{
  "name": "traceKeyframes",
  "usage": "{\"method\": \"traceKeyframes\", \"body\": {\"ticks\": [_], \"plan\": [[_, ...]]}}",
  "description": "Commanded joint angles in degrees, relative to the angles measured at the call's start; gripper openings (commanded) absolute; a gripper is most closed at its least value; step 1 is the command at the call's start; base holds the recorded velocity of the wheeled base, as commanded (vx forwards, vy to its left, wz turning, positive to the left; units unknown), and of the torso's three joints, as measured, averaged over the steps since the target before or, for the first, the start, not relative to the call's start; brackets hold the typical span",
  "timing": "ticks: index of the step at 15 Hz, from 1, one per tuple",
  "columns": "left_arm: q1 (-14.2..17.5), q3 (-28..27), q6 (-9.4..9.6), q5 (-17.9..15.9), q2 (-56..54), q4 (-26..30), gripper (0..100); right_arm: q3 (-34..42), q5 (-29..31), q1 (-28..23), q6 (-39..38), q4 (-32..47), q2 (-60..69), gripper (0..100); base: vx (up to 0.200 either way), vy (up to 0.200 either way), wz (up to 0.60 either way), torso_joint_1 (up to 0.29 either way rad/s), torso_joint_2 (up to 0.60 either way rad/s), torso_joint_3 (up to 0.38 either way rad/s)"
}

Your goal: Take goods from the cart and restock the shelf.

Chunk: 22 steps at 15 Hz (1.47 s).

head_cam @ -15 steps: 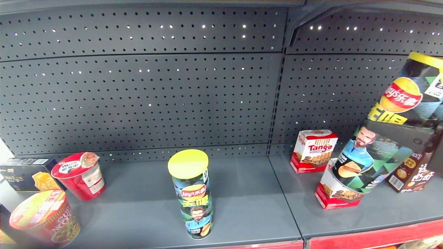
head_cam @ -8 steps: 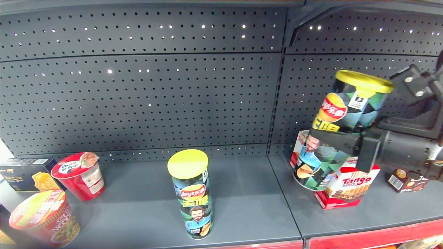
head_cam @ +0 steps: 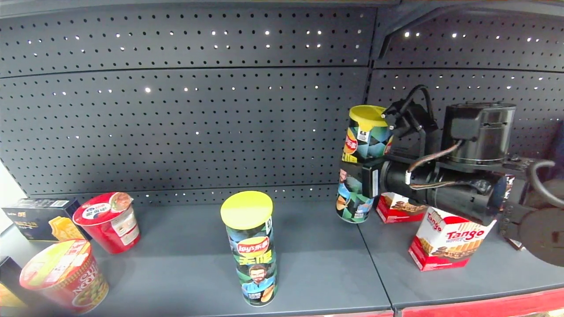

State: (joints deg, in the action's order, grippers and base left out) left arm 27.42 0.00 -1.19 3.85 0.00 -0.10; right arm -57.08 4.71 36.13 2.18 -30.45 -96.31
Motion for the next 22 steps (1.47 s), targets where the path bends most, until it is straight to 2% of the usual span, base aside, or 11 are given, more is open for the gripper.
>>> {"method": "traceKeyframes", "body": {"ticks": [1, 5, 7, 9, 15, 22], "plan": [[0.0, 0.0, -0.04, 0.0, 0.0, 0.0, 100, -2.9, 0.4, -0.2, 0.0, -1.5, -5.0, 0, 0.000, 0.000, 0.00, 0.000, 0.00, 0.000], [0.0, 0.0, -0.04, 0.0, 0.0, 0.0, 100, -3.8, 0.2, -0.4, 0.0, -2.2, -7.9, 0, 0.000, 0.000, 0.00, 0.000, 0.00, 0.000], [0.0, 0.0, -0.04, 0.0, 0.0, 0.0, 100, -4.1, 0.1, -0.4, -0.2, -2.2, -8.5, 0, 0.000, 0.000, 0.60, -0.002, 0.00, -0.002], [0.0, 0.0, -0.04, 0.0, 0.0, 0.0, 100, -3.9, 0.2, -0.3, -0.4, -2.2, -8.7, 0, 0.000, 0.000, 0.00, 0.000, 0.00, 0.000], [0.0, 0.0, -0.04, 0.0, 0.0, 0.0, 100, -4.8, -0.2, 2.3, -3.0, -2.2, -10.2, 0, 0.000, 0.000, 0.00, 0.000, 0.00, 0.000], [0.0, 0.0, -0.04, 0.0, 0.0, 0.0, 100, -13.8, 0.7, 4.7, -5.3, -3.0, -17.5, 0, 0.000, 0.000, 0.00, 0.000, 0.00, 0.000]]}}
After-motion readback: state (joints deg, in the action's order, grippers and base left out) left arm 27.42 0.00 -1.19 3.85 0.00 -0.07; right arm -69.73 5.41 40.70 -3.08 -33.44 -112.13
